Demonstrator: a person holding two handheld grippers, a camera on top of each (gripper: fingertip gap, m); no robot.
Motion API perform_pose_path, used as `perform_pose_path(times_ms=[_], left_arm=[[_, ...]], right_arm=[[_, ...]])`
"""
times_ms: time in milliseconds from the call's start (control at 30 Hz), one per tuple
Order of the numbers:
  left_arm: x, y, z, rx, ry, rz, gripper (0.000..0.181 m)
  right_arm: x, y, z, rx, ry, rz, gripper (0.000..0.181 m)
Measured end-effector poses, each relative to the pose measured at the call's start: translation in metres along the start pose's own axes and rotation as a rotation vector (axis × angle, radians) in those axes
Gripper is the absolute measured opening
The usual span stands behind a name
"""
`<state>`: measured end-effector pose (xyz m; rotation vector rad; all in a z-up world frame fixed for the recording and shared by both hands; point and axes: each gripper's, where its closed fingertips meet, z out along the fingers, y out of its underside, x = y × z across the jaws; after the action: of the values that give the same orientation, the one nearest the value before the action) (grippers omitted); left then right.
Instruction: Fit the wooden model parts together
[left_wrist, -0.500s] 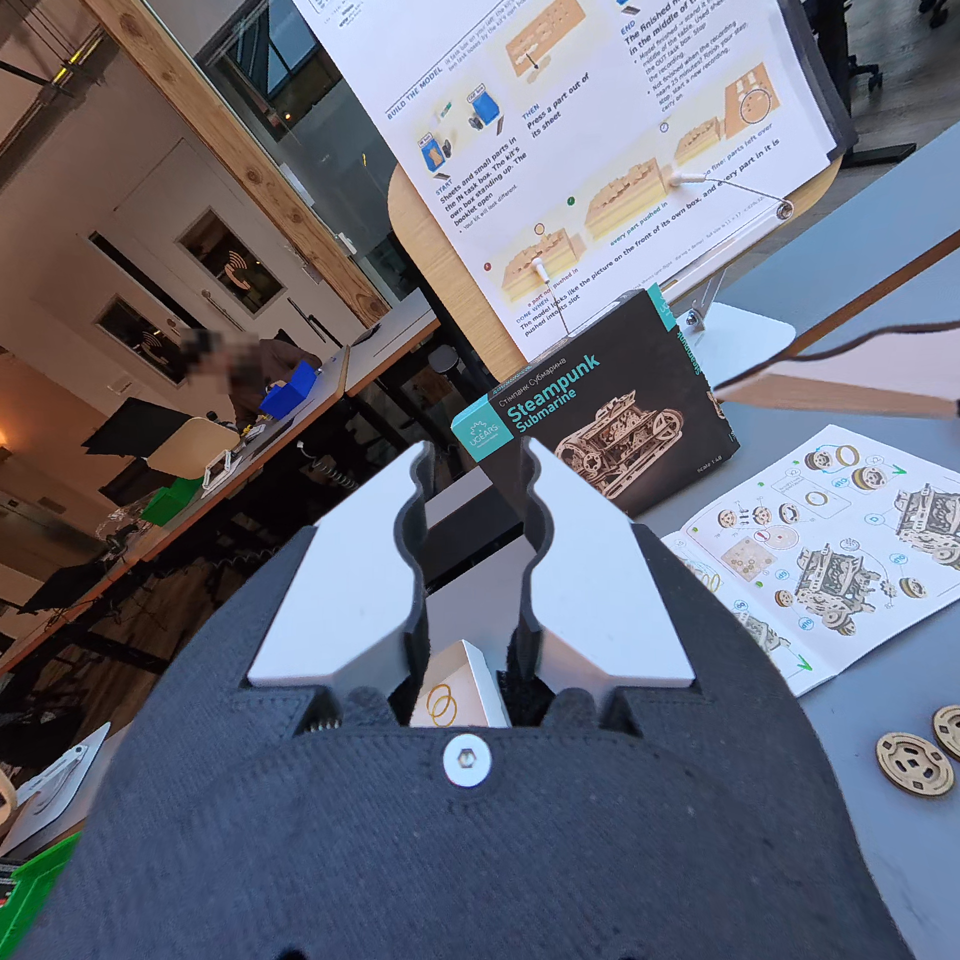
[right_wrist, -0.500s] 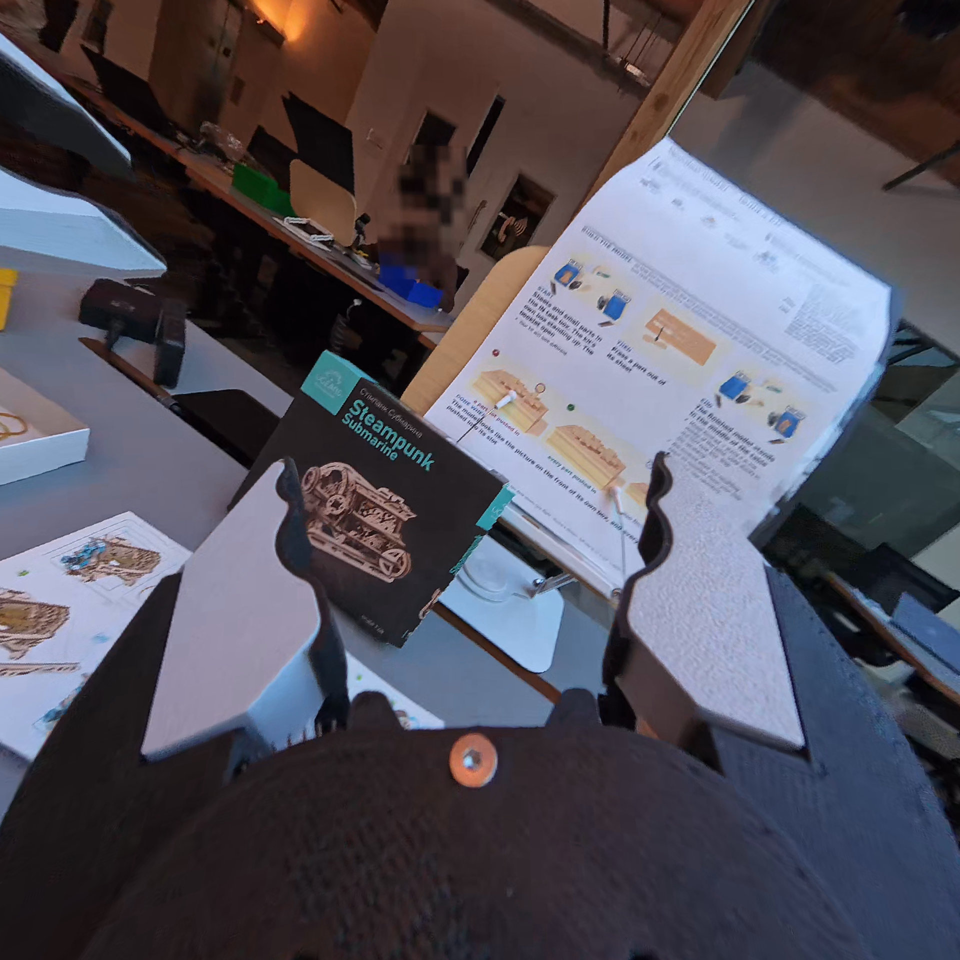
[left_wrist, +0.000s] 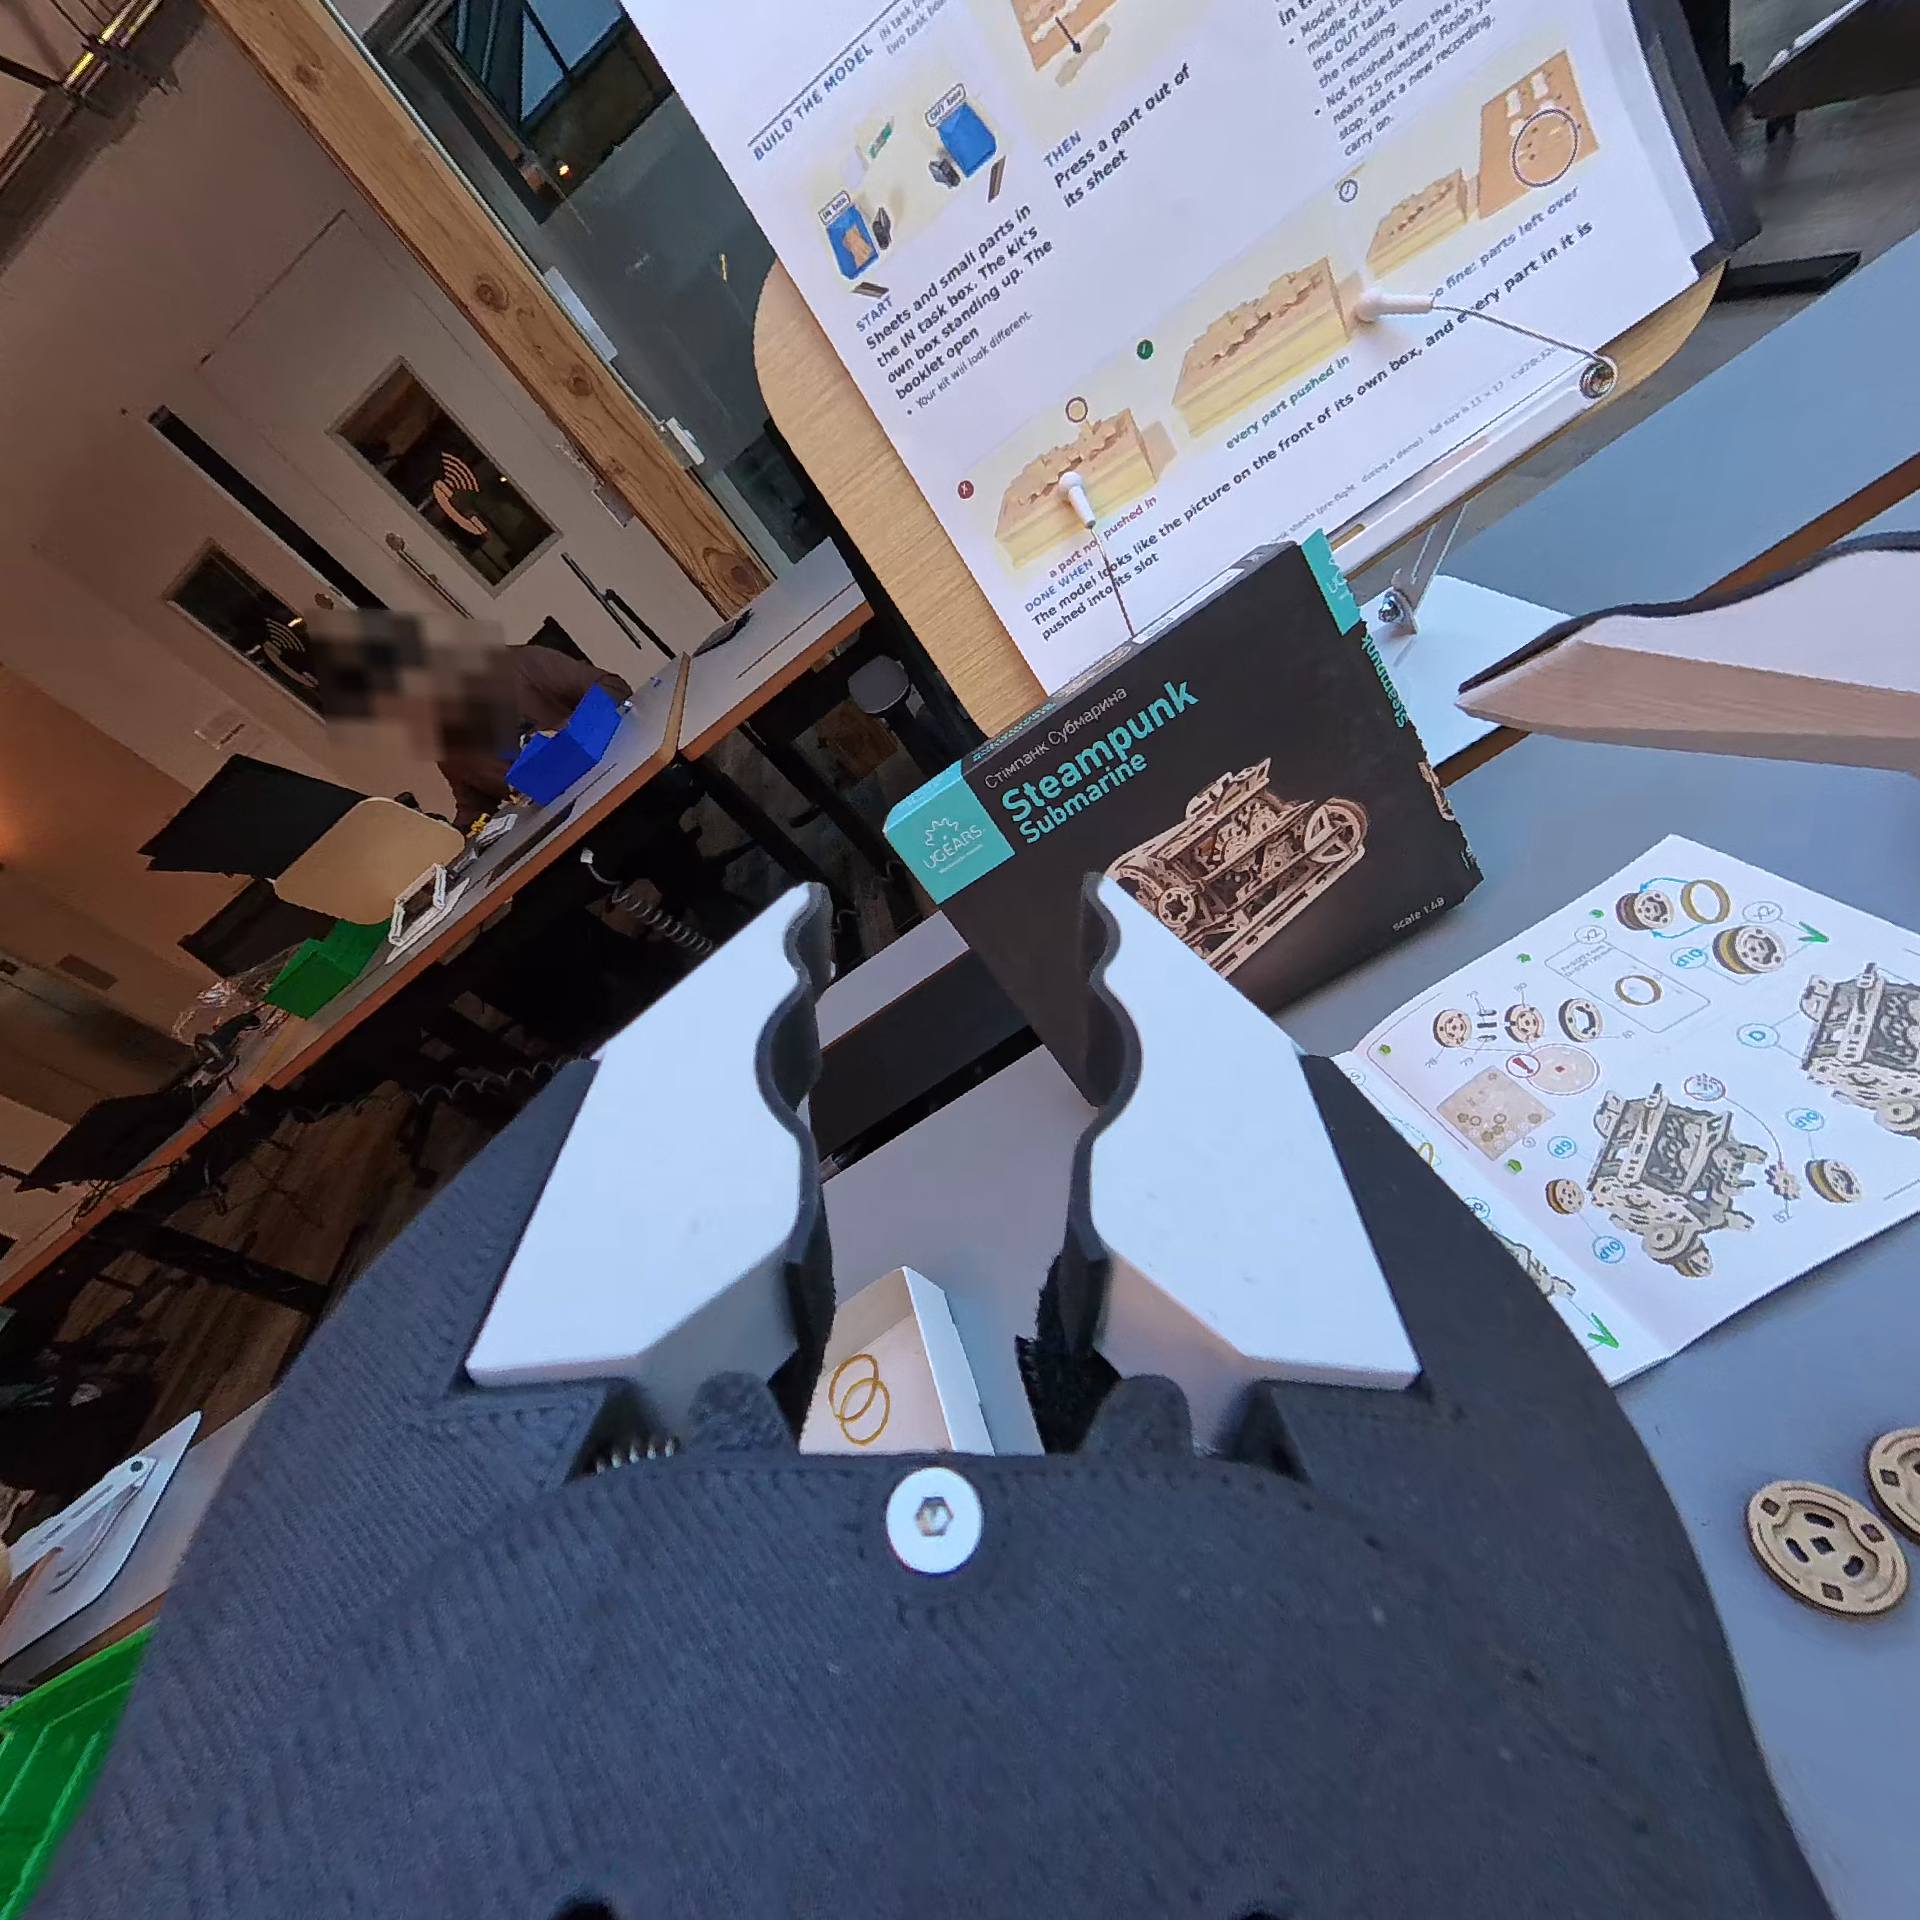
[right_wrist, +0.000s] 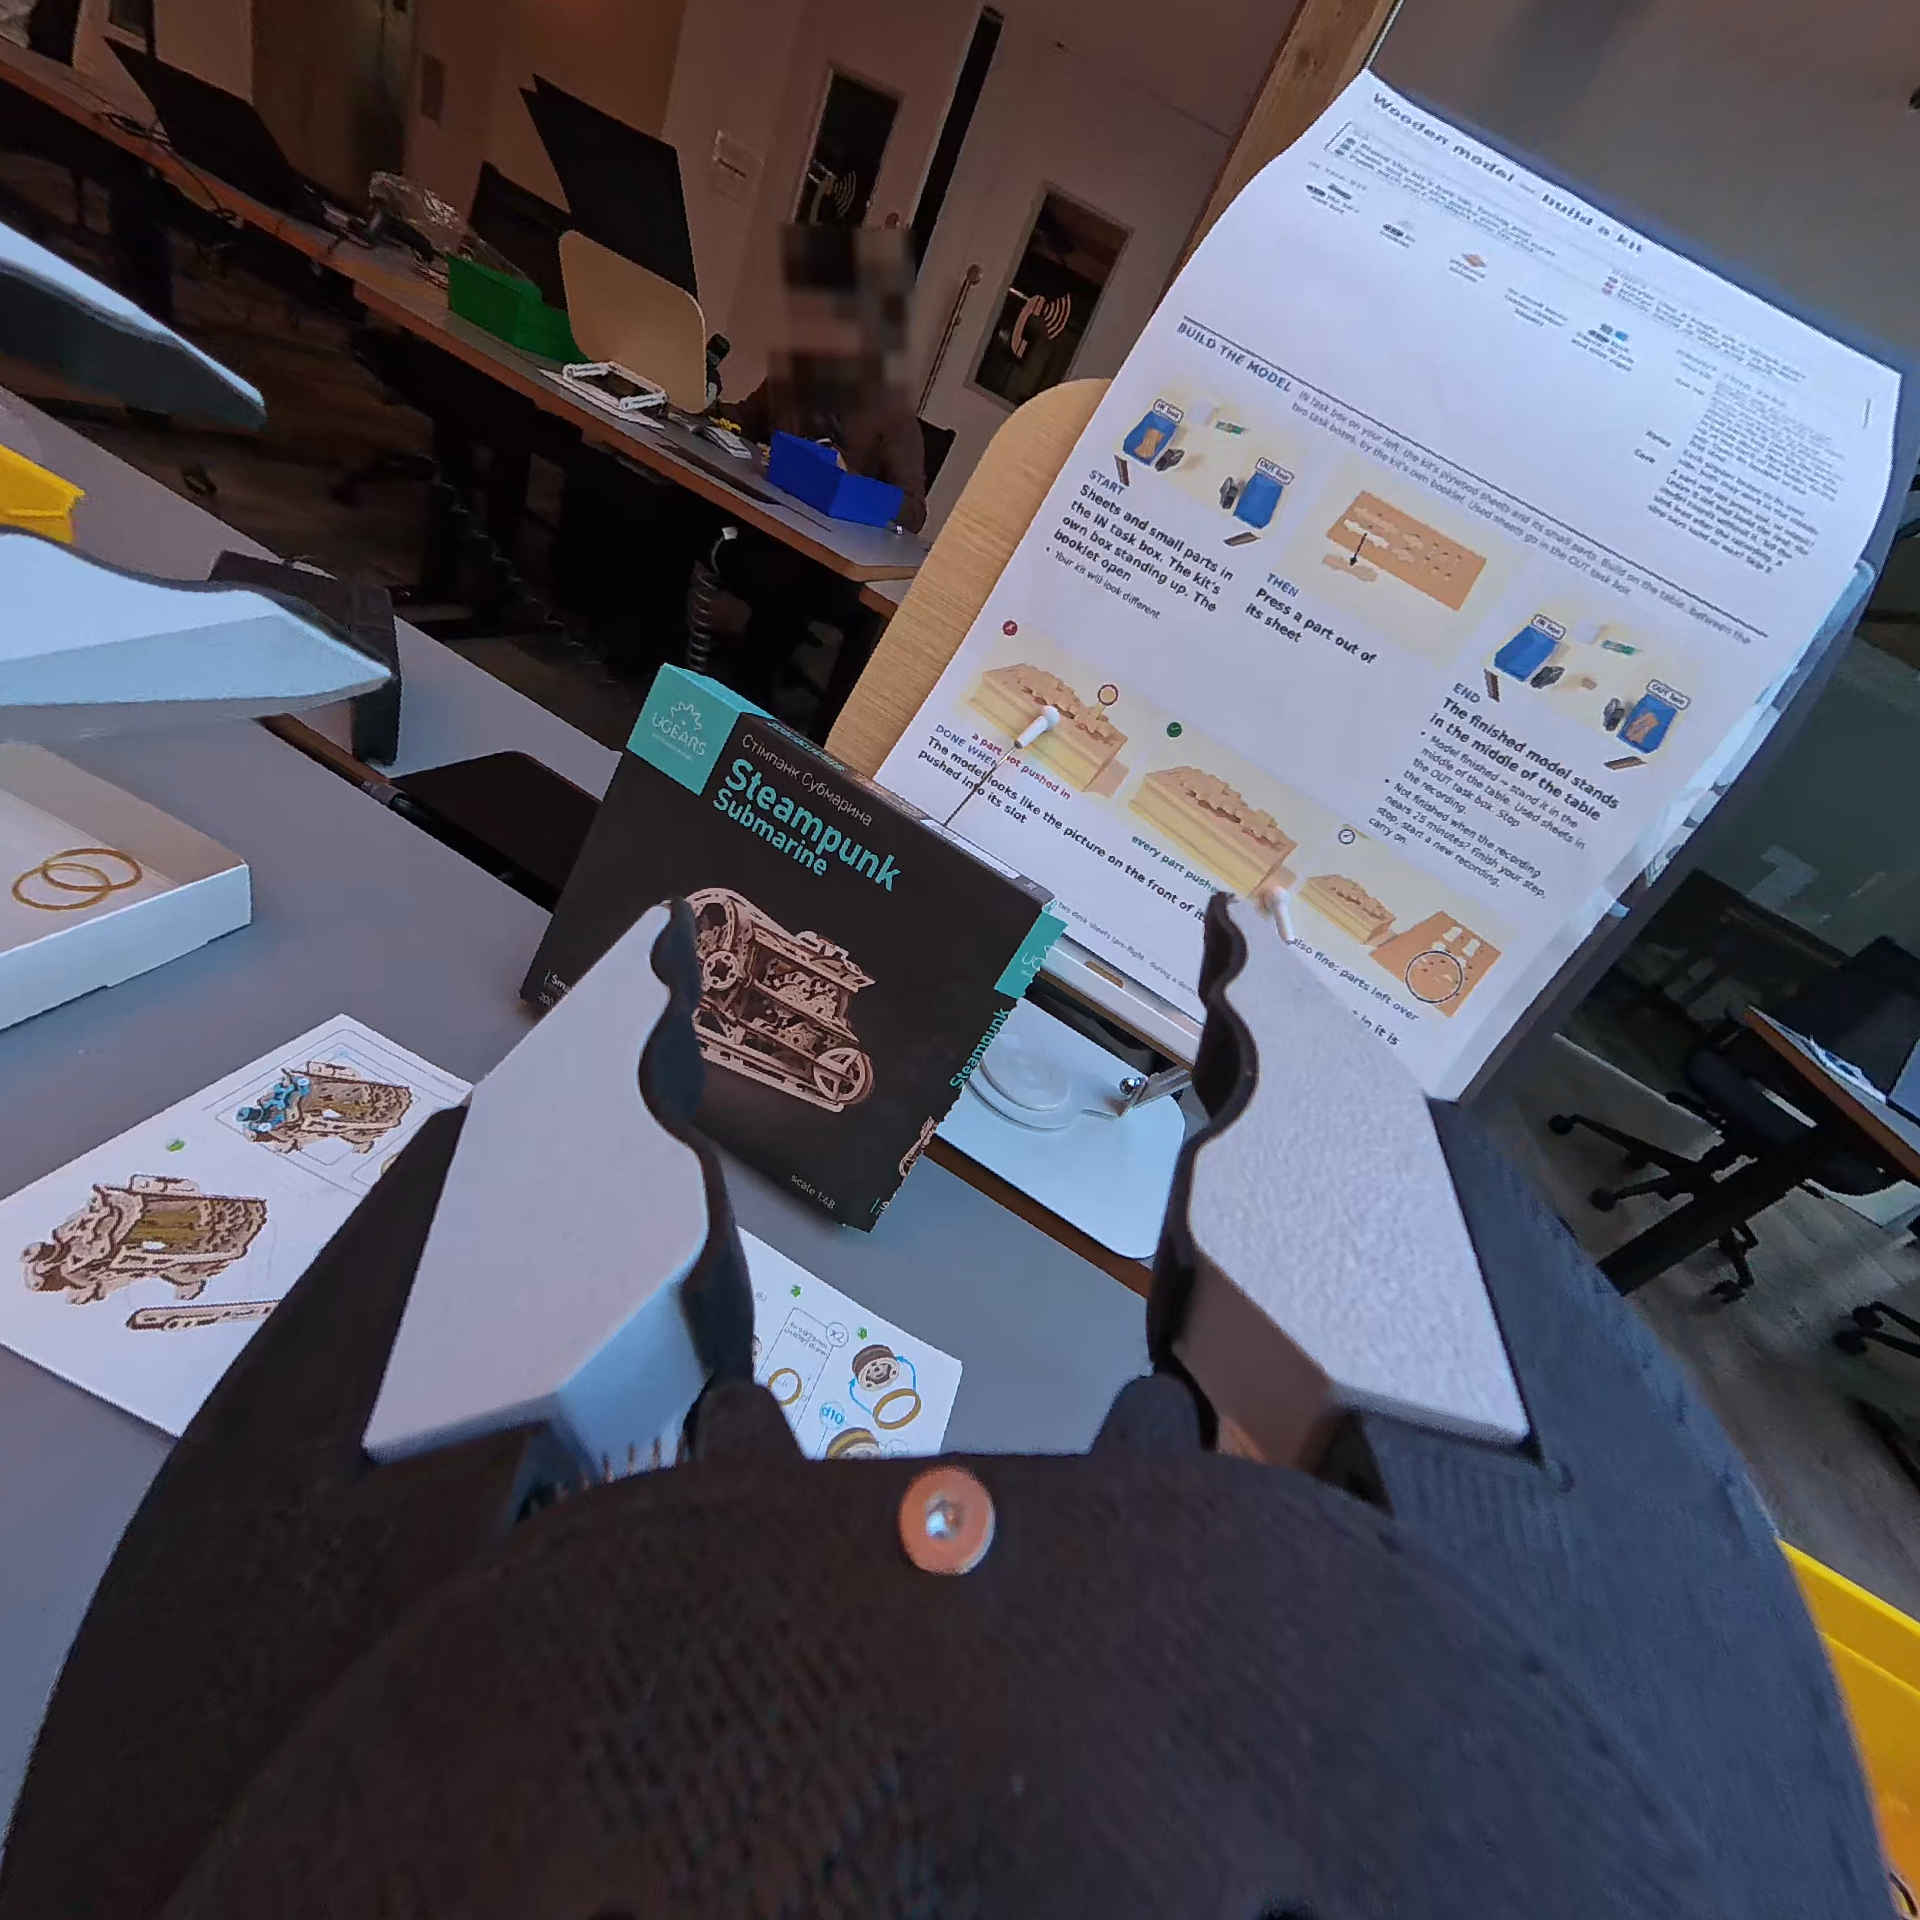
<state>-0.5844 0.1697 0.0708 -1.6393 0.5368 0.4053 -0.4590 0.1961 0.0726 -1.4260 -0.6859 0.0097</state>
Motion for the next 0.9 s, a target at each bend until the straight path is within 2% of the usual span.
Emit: perform_pose_path(times_ms=[233,567,767,900], left_arm=[[0.012,0.007,0.007,-0.028,0.045,-0.006,0.047],[0.015,0.014,0.01,-0.046,0.165,-0.142,0.047],[0.037,0.004,0.0,-0.031,0.263,-0.182,0.048],[0.063,-0.012,-0.017,0.001,0.406,-0.23,0.048]], right_arm=[[0.014,0.0,-0.001,0.0,0.044,0.026,0.096],[0.064,-0.012,-0.018,0.028,0.174,0.049,0.095],[0.079,-0.007,-0.018,0.018,0.174,0.092,0.094],[0.073,-0.006,-0.016,0.014,0.102,0.076,0.091]])
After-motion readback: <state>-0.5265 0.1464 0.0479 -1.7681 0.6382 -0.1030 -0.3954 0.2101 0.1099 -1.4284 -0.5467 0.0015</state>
